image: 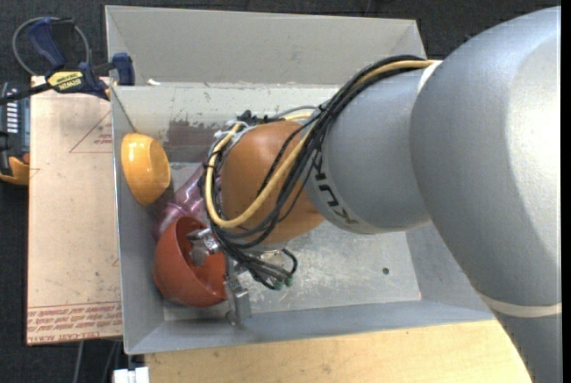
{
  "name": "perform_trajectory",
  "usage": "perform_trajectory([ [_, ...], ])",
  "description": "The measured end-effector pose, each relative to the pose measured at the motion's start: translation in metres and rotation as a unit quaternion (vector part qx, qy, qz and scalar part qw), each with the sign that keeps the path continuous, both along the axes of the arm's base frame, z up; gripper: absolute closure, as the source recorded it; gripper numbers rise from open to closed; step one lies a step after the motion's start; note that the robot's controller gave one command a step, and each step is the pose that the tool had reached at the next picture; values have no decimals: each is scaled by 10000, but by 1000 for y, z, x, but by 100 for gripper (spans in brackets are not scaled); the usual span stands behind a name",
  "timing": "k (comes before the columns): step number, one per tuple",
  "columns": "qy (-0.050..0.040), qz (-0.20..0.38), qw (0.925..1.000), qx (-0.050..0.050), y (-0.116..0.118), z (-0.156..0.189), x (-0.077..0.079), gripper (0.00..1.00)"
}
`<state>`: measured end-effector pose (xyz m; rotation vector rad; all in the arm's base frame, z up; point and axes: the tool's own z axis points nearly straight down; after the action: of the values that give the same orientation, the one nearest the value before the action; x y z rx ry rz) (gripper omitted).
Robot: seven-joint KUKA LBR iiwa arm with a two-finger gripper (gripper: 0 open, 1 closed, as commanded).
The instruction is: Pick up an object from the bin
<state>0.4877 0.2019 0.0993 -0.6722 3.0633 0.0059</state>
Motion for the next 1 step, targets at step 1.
perform_trajectory([
  [1,-75,-668,9977,31,-9,-25,-1,0],
])
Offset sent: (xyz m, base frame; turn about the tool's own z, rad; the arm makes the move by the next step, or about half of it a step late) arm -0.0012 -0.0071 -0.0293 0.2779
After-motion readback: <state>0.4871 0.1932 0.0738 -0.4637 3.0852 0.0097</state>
